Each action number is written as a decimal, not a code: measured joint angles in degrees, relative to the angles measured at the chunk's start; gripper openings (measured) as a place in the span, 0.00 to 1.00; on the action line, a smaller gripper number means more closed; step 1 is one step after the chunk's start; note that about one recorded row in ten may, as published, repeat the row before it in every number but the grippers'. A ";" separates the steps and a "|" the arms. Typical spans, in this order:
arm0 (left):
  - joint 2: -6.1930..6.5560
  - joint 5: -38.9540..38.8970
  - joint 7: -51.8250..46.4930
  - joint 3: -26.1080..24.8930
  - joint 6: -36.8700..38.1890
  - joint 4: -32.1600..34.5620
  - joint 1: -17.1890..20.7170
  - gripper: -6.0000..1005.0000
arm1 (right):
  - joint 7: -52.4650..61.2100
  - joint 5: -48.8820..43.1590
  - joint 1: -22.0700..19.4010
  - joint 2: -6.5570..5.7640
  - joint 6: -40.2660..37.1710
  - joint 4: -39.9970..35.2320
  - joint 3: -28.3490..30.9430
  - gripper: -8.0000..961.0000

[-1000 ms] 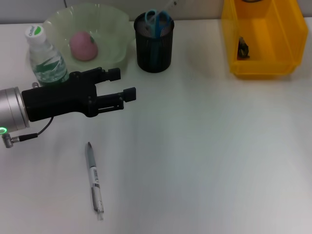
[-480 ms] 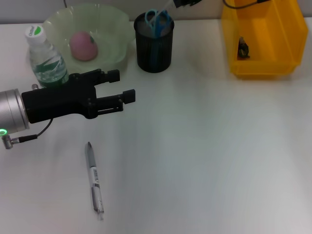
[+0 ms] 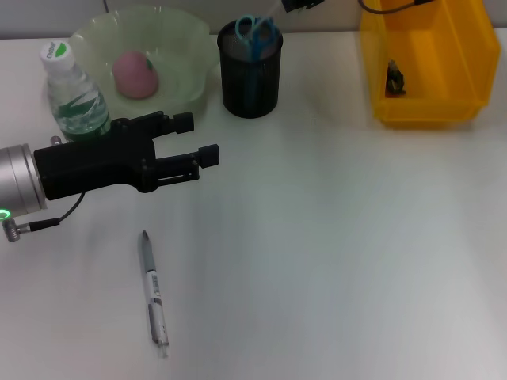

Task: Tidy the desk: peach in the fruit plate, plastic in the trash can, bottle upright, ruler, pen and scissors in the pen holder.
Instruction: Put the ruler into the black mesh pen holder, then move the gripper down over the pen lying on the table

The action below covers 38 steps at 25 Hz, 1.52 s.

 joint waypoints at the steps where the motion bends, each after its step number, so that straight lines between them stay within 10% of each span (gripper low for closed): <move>1: 0.00 -0.01 0.00 0.00 0.00 0.00 0.00 0.79 | 0.01 0.00 0.03 0.00 0.10 0.00 -0.02 0.09; 7: 0.00 -0.04 0.26 0.00 -0.11 0.00 -0.01 0.79 | 0.02 0.00 0.26 -0.03 1.20 -0.23 -0.47 0.10; 21: 2.29 0.67 0.43 1.19 1.40 1.13 -0.69 0.79 | -0.29 8.00 -9.45 1.53 -3.58 -12.68 0.44 0.68; 38: 5.06 7.89 -3.59 2.57 7.11 8.82 -2.81 0.78 | -13.97 22.71 -21.41 3.56 -11.37 -14.77 8.91 0.78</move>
